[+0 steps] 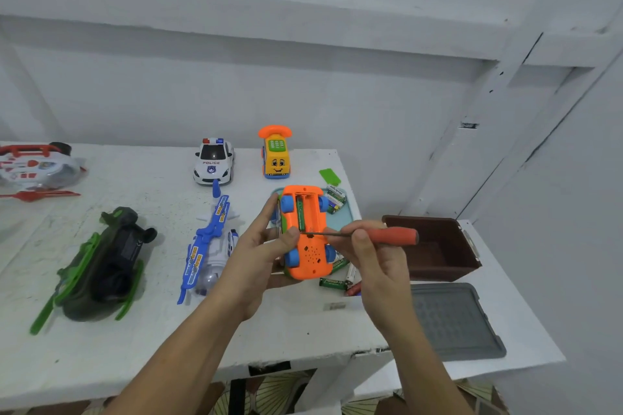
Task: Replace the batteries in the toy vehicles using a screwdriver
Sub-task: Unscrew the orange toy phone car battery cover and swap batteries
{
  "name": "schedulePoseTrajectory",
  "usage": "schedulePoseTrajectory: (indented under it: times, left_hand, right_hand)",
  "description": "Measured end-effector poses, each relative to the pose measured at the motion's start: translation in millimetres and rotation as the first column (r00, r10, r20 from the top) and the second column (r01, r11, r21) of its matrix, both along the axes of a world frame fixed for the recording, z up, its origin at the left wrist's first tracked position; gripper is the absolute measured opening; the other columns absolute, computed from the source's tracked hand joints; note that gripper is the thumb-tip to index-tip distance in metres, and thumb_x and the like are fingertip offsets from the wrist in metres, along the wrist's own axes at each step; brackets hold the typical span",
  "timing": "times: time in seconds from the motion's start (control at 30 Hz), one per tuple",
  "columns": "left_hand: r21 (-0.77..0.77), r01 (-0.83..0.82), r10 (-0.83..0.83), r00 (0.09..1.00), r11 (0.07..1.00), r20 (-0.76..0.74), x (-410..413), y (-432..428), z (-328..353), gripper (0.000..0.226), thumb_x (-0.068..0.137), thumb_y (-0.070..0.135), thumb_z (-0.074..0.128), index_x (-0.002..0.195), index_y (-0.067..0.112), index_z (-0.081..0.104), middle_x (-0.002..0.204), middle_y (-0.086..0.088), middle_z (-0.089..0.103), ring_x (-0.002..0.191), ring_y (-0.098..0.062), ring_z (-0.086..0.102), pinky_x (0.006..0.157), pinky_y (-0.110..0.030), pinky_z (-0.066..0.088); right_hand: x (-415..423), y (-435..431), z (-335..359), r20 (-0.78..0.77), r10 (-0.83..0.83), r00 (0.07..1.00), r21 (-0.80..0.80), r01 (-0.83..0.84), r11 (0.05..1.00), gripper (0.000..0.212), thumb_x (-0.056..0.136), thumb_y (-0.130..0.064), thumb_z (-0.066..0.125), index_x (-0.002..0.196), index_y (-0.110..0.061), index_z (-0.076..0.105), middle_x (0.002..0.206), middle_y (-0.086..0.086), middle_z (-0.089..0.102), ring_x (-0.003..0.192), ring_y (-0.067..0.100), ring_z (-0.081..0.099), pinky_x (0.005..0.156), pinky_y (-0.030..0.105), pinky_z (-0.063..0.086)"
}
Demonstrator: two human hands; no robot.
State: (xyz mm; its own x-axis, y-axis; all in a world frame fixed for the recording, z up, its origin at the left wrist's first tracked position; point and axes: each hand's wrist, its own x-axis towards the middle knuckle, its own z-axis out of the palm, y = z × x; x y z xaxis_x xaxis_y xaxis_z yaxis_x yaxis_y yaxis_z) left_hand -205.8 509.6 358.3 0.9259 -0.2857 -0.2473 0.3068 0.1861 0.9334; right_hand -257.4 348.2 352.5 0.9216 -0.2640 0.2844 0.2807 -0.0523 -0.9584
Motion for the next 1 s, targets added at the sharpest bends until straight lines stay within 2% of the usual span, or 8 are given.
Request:
schedulePoseTrajectory:
  times: [0.23, 0.33, 0.43, 0.5, 0.6, 0.7, 0.9, 1.0]
  left_hand:
    - [-0.013, -0.005, 0.005, 1.0, 1.0, -0.02, -5, -4, 1, 0.076, 0.073, 0.031, 0.066, 0.142, 0.048, 0.041, 0.112, -0.013, 0.063, 0.091, -0.03, 0.072, 0.062, -0.039, 0.06]
    - [-0.027, -0.003, 0.003, 1.0, 1.0, -0.028, -5, -4, 1, 0.074, 0.074, 0.03, 0.067, 0.142, 0.047, 0.042, 0.11, -0.014, 0.065, 0.089, -0.03, 0.073, 0.062, -0.04, 0.06]
    - [-0.031, 0.0, -0.001, 0.999, 1.0, -0.048, -6, -4, -2, 0.068, 0.081, 0.024, 0.066, 0.141, 0.046, 0.043, 0.114, -0.018, 0.064, 0.09, -0.03, 0.073, 0.062, -0.041, 0.06]
    - [-0.02, 0.003, -0.004, 0.999, 1.0, -0.043, -5, -5, -4, 0.064, 0.087, 0.021, 0.064, 0.141, 0.047, 0.043, 0.114, -0.017, 0.064, 0.093, -0.031, 0.072, 0.062, -0.04, 0.06]
    - [-0.015, 0.002, -0.003, 1.0, 1.0, -0.03, -4, -6, -4, 0.063, 0.09, 0.019, 0.062, 0.142, 0.046, 0.041, 0.109, -0.012, 0.066, 0.093, -0.031, 0.072, 0.061, -0.039, 0.06]
    - [-0.026, -0.007, 0.006, 0.999, 1.0, -0.035, -5, -7, -2, 0.063, 0.089, 0.019, 0.062, 0.143, 0.044, 0.042, 0.112, -0.018, 0.062, 0.089, -0.03, 0.072, 0.058, -0.038, 0.059]
    - [-0.065, -0.015, 0.011, 0.998, 0.998, -0.065, -5, -7, 1, 0.062, 0.086, 0.022, 0.064, 0.141, 0.044, 0.045, 0.116, -0.02, 0.064, 0.086, -0.034, 0.073, 0.065, -0.045, 0.061]
    - [-0.07, -0.023, 0.018, 0.997, 0.997, -0.068, -3, -6, 2, 0.062, 0.086, 0.024, 0.065, 0.141, 0.045, 0.045, 0.119, -0.023, 0.062, 0.084, -0.034, 0.074, 0.061, -0.042, 0.061]
  right_hand:
    - [-7, 2, -2, 0.067, 0.023, 0.997, -0.062, -0.019, 0.998, 0.036, 0.088, -0.057, 0.056, 0.099, -0.025, 0.066, 0.1, -0.001, 0.069, 0.1, 0.023, 0.069, 0.08, 0.026, 0.056]
    - [-8, 1, 0, 0.102, 0.001, 0.995, -0.015, 0.0, 1.0, 0.029, 0.092, -0.052, 0.054, 0.099, -0.026, 0.065, 0.101, 0.002, 0.07, 0.101, 0.025, 0.069, 0.083, 0.031, 0.057]
    - [-8, -5, 3, 0.101, -0.019, 0.995, 0.115, 0.007, 0.993, 0.017, 0.096, -0.029, 0.05, 0.096, -0.02, 0.065, 0.099, 0.009, 0.07, 0.102, 0.029, 0.07, 0.081, 0.036, 0.059]
    - [-7, -9, 5, 0.095, -0.016, 0.995, 0.136, 0.003, 0.991, 0.021, 0.097, -0.033, 0.052, 0.094, -0.017, 0.065, 0.094, 0.01, 0.07, 0.099, 0.03, 0.071, 0.079, 0.035, 0.059]
    - [-8, -9, 4, 0.081, 0.014, 0.997, 0.013, -0.016, 1.0, 0.031, 0.091, -0.05, 0.056, 0.095, -0.02, 0.065, 0.095, 0.01, 0.071, 0.096, 0.027, 0.071, 0.083, 0.035, 0.058]
    - [-8, -7, 3, 0.091, 0.031, 0.995, -0.111, -0.021, 0.994, 0.035, 0.088, -0.059, 0.055, 0.097, -0.027, 0.066, 0.097, -0.001, 0.071, 0.098, 0.022, 0.07, 0.083, 0.029, 0.057]
    - [-11, -7, 2, 0.135, 0.08, 0.988, -0.35, -0.028, 0.936, 0.031, 0.094, -0.055, 0.049, 0.102, -0.029, 0.064, 0.101, -0.012, 0.065, 0.097, 0.011, 0.064, 0.074, 0.017, 0.053]
    - [-12, -5, -2, 0.177, 0.075, 0.981, -0.318, -0.016, 0.948, 0.026, 0.095, -0.045, 0.053, 0.106, -0.024, 0.064, 0.103, -0.009, 0.066, 0.096, 0.008, 0.065, 0.074, 0.014, 0.052]
